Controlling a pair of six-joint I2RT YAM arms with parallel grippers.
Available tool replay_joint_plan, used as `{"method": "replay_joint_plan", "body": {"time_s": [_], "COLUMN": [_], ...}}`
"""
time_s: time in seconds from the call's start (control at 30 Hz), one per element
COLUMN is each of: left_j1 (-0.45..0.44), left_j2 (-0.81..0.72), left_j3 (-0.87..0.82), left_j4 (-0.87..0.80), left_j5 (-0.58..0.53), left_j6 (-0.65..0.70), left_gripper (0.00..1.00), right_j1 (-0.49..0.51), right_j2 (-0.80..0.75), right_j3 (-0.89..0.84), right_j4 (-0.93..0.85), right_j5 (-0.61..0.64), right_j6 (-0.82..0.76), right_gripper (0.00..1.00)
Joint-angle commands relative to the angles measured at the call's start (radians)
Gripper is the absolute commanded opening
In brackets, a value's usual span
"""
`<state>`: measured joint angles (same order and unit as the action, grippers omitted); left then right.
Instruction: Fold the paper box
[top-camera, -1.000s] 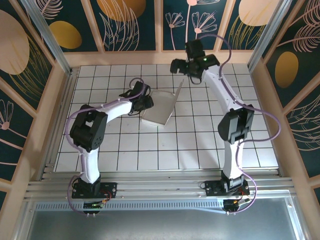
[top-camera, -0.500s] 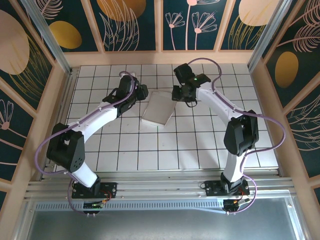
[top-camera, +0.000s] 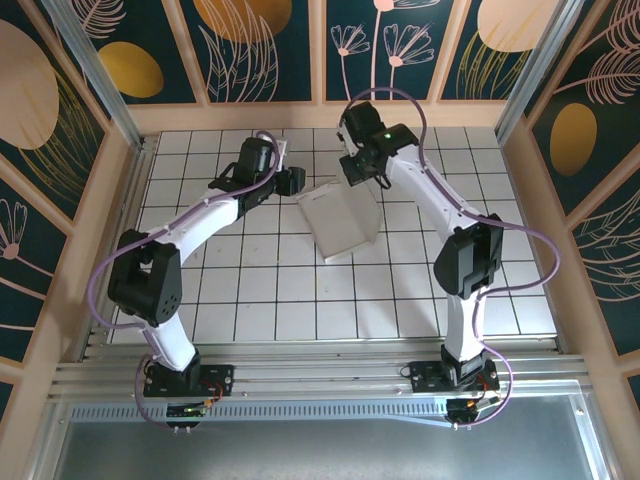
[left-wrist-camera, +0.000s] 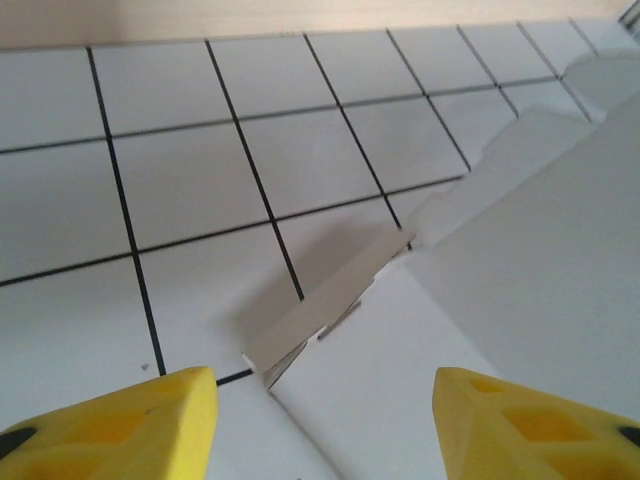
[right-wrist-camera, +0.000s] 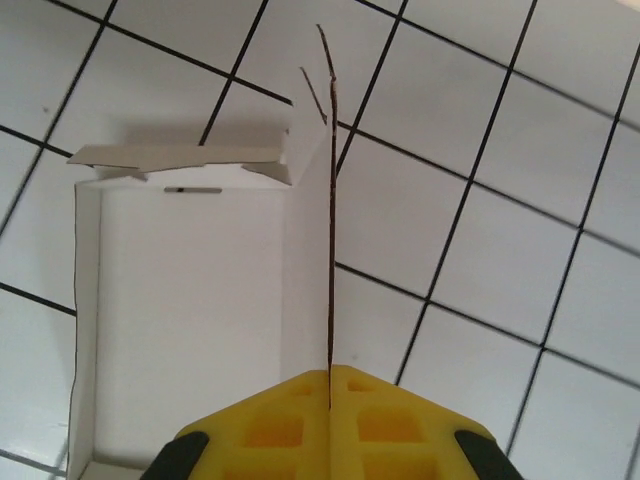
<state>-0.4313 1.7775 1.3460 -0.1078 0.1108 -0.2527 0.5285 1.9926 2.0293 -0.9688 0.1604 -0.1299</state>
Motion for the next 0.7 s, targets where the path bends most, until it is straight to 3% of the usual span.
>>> {"method": "replay_joint_plan", "body": {"time_s": [0.0,0.13,0.27,0.4,0.67], "left_j1": [0.020,0.040,0.117,0.171,0.175], "left_j2": [0.026,0.070,0.119,0.162,0.400], "left_j3": [0.030,0.046,0.034,0.040,0.230], "left_j4": [-0.057,-0.099,-0.128,-0.131,-0.245], "left_j5": [0.052,0.095,0.175,0.279,0.331], "left_j6": [0.042,0.034,0.003,-0.007,0.032], "left_gripper": [0.59,0.59,0.57,0.55,0.46], "right_j1": [-0.022,-0.027,-0.019,0.011,0.071], "right_j2": [0.102,0.127,0.146,0.147,0.132], "right_j3": [0.128,0.139,0.127,0.111,0.108], "right_j4": [-0.114,-0.075,-0.072,-0.055,-0.032], "right_j5": [0.025,-0.016,0.016,0.009,-0.040], "right_j6": [-0.175,-0.266,-0.365,-0.377,-0.354], "right_gripper": [0.00,0.00,0.00,0.00,0.00]}}
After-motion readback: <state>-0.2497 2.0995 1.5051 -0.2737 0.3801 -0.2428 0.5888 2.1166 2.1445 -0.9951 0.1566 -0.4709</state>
